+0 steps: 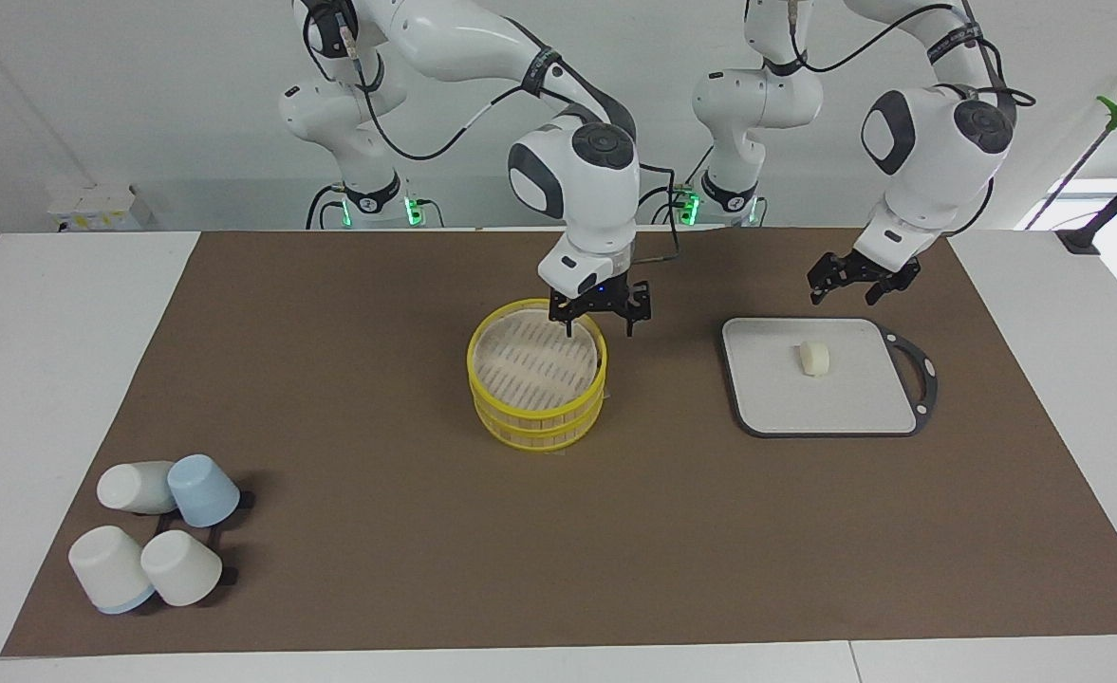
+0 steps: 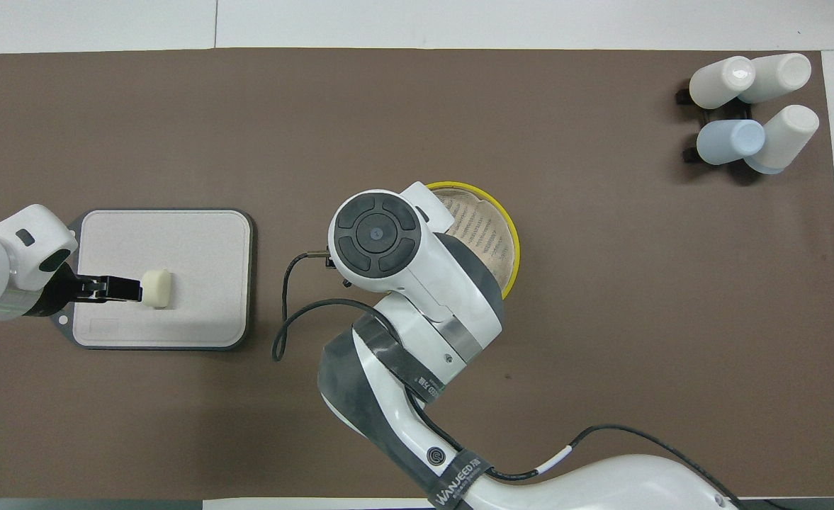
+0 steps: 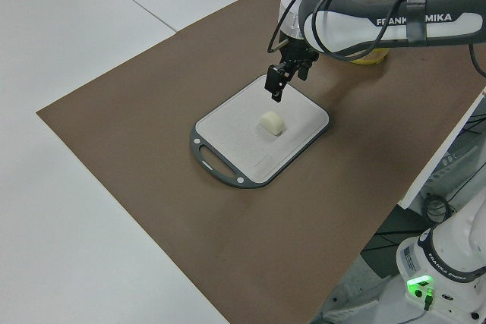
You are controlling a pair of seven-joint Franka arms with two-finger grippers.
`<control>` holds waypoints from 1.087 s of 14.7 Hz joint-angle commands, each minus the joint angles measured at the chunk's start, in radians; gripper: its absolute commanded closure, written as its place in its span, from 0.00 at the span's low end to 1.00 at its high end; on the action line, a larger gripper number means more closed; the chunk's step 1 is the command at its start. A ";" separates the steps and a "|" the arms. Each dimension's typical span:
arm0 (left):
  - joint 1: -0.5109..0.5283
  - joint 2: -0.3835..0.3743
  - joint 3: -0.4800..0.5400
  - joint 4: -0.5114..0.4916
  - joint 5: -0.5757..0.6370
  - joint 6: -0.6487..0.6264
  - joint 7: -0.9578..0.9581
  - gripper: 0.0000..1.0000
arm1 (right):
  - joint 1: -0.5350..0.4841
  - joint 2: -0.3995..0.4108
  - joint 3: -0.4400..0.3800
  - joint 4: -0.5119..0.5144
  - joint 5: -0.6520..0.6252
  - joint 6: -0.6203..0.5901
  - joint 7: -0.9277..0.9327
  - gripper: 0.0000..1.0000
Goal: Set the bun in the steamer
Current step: 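Reach the right gripper to the steamer lid while the left gripper approaches the bun, then grasp the bun with the left gripper while the right gripper grips the lid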
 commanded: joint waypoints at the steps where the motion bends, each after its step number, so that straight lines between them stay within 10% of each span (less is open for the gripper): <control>1: 0.003 0.025 -0.004 -0.060 0.008 0.103 0.017 0.00 | -0.010 0.009 -0.001 0.012 -0.015 0.009 0.013 0.01; 12: 0.003 0.172 -0.004 -0.157 0.009 0.427 0.074 0.00 | 0.001 0.074 -0.007 0.025 -0.057 0.017 0.014 0.10; 13: 0.003 0.175 -0.004 -0.159 0.009 0.427 0.080 0.00 | 0.001 0.073 -0.007 0.025 -0.064 0.009 0.016 0.23; 15: 0.003 0.177 -0.004 -0.159 0.009 0.428 0.080 0.02 | 0.001 0.073 -0.005 0.033 -0.067 -0.021 0.013 1.00; 16: 0.003 0.177 -0.004 -0.159 0.009 0.430 0.080 0.10 | -0.002 0.074 -0.004 0.039 -0.069 -0.040 0.010 1.00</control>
